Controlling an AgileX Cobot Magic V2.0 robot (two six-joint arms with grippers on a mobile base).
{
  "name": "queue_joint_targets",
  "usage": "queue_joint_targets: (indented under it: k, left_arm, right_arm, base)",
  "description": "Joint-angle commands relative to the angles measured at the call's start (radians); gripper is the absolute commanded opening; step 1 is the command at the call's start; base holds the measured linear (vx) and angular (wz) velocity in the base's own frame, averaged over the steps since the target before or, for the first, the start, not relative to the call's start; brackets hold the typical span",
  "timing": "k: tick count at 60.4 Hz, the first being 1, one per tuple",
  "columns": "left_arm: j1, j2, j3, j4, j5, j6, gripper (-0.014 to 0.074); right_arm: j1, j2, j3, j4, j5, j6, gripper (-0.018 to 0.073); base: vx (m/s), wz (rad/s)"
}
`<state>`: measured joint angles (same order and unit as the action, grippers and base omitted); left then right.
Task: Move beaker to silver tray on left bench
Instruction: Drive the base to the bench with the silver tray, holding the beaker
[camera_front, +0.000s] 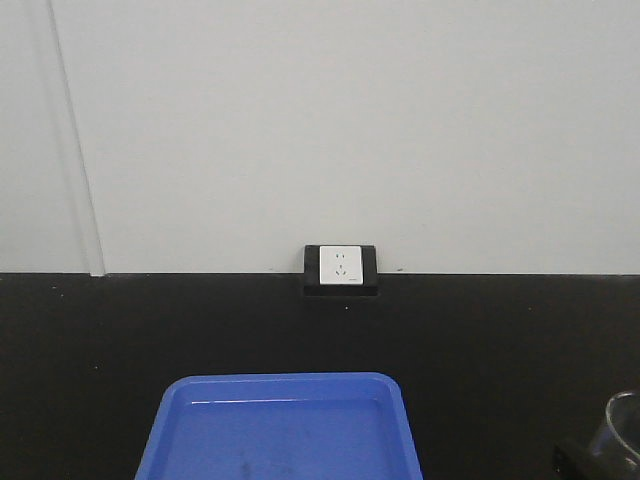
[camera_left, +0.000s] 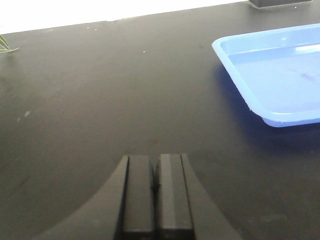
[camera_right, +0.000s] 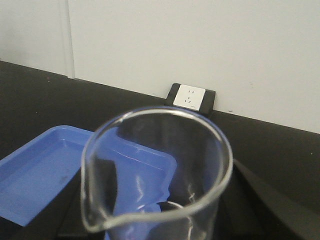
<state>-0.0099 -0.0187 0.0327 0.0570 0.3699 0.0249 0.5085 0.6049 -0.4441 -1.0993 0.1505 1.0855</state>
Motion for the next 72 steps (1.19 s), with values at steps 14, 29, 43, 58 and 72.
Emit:
queue_joint_targets:
  k: [14, 29, 43, 58, 72]
  left_arm:
    - [-0.006, -0.008, 0.02, -0.003, -0.075, -0.002, 0.0001]
    - [-0.006, -0.008, 0.02, -0.003, -0.075, -0.002, 0.0001]
    - [-0.006, -0.008, 0.02, -0.003, -0.075, -0.002, 0.0001]
    - [-0.006, -0.008, 0.02, -0.003, -0.075, -0.002, 0.0001]
    - [-0.006, -0.008, 0.02, -0.003, -0.075, -0.002, 0.0001]
  right_arm:
    - [-0.003, 0.001, -0.03, -0.015, -0.031, -0.003, -0.0011]
    - [-0.003, 0.001, -0.03, -0.015, -0.031, -0.003, -0.0011]
    - [-0.003, 0.001, -0.03, -0.015, -0.031, -0.003, -0.0011]
    - [-0.003, 0.001, -0.03, -0.015, -0.031, -0.004, -0.0011]
    - [-0.003, 0.001, -0.03, -0.015, -0.031, -0.004, -0.0011]
  base:
    - [-0.01, -0.04]
    - [-0.08, -0.21]
    - [-0.13, -0.34]
    - [-0.18, -0.26]
    - [-0.25, -0.01]
